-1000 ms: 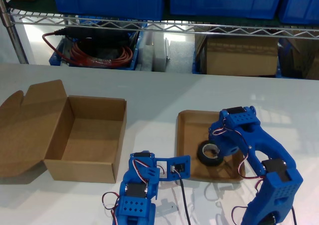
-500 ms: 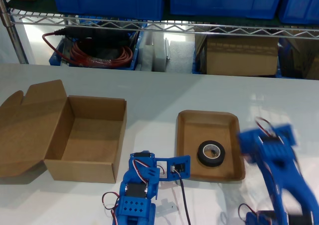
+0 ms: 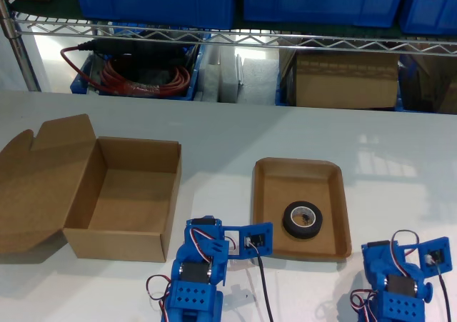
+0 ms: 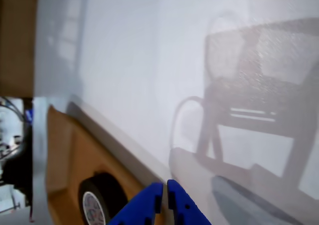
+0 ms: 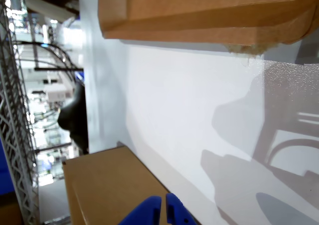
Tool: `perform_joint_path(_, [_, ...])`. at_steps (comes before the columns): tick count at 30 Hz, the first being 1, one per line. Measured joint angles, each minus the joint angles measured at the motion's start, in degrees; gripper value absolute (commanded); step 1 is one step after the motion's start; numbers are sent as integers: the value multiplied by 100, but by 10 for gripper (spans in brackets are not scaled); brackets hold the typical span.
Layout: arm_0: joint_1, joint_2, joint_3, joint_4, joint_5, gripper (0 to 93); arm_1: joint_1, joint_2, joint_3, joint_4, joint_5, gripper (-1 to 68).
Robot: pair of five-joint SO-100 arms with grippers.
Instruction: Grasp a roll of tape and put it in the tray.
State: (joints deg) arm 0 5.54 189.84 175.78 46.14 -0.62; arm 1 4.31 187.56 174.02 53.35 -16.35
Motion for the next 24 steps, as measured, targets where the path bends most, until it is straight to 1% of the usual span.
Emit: perform_joint_path(24, [0, 0, 0, 0, 0, 2, 26, 26, 0, 70, 176, 0])
